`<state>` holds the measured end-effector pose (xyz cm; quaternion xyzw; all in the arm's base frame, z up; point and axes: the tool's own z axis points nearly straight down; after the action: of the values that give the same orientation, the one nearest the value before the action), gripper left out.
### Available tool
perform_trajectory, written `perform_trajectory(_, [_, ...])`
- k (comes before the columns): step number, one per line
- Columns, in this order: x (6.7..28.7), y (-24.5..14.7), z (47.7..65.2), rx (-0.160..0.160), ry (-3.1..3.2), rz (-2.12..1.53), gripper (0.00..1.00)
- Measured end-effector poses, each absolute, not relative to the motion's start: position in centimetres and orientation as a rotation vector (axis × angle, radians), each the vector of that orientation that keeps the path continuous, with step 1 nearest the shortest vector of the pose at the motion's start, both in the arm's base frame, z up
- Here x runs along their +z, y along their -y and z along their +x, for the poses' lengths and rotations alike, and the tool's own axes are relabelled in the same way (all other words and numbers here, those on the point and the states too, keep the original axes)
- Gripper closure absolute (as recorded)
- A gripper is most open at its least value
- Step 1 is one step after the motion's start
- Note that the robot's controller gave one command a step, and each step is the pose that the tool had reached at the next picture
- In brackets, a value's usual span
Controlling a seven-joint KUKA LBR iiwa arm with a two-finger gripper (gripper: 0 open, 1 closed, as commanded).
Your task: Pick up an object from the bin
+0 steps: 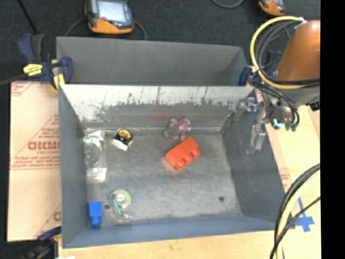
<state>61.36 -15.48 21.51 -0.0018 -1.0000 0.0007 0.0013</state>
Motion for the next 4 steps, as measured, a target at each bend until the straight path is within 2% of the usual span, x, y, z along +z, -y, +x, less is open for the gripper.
perform_trajectory(1, [14.1, 9.3, 63.6, -0.006, 3.136, -0.163, 0.00])
perform_trajectory(2, [10.5, 5.9, 64.2, 0.000, 3.062, 0.713, 0.00])
perform_trajectory(3, [6.9, 1.6, 61.8, -0.002, 3.028, 0.838, 0.00])
perform_trajectory(4, [7.0, 1.8, 61.9, 0.001, 3.031, 0.836, 1.00])
